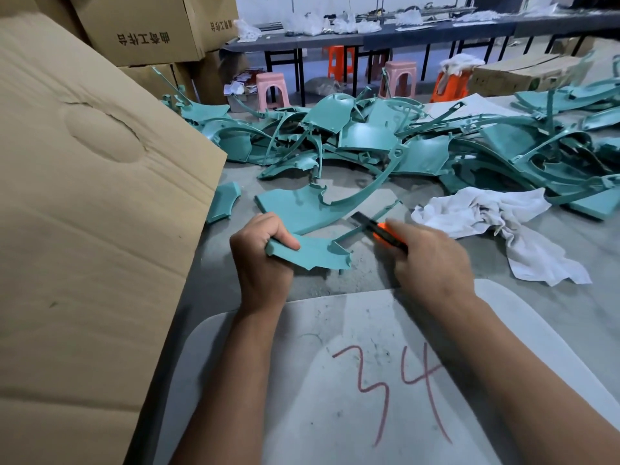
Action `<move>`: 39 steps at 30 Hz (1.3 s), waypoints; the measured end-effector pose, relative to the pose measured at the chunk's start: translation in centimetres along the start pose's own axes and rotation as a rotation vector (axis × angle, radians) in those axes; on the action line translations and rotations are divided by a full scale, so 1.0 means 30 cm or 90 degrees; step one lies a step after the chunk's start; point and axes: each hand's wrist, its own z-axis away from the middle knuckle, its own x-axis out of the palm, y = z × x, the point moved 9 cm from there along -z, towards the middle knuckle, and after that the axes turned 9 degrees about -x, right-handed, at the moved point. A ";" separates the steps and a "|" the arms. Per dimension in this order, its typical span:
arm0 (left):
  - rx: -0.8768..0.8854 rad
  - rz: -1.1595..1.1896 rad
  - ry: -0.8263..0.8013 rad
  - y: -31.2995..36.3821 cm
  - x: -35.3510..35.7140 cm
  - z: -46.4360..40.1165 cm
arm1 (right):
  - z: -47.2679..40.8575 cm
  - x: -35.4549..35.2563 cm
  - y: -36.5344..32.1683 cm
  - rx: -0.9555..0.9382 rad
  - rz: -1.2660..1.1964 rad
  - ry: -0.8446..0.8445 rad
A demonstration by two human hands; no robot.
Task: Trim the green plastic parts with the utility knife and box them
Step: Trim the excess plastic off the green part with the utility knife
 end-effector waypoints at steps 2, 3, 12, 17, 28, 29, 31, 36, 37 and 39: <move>-0.008 0.004 0.012 -0.016 -0.022 -0.004 | 0.000 -0.019 0.087 0.070 0.012 0.005; -0.010 0.002 0.015 -0.018 -0.028 -0.004 | 0.004 -0.033 0.118 0.094 0.023 0.012; -0.002 -0.016 0.015 -0.001 -0.030 0.000 | 0.001 -0.018 0.026 -0.015 0.028 0.042; 0.028 -0.024 -0.003 0.039 -0.010 0.003 | 0.015 -0.064 0.127 0.104 0.086 0.107; 0.017 -0.043 -0.007 0.036 -0.003 0.003 | 0.041 -0.012 -0.085 -0.128 -0.066 -0.014; 0.007 -0.042 -0.003 0.029 -0.008 0.002 | 0.037 -0.012 -0.080 -0.129 -0.059 -0.009; 0.003 -0.041 -0.002 0.024 -0.011 0.004 | 0.022 -0.024 -0.044 -0.094 -0.015 0.024; 0.054 -0.053 -0.019 0.063 -0.002 0.008 | 0.019 -0.074 0.123 0.095 0.050 0.069; 0.065 -0.055 -0.022 0.074 0.003 0.008 | 0.020 -0.078 0.112 0.086 0.046 0.068; 0.082 -0.057 -0.026 0.093 0.016 0.009 | 0.026 -0.067 0.029 0.002 0.003 0.051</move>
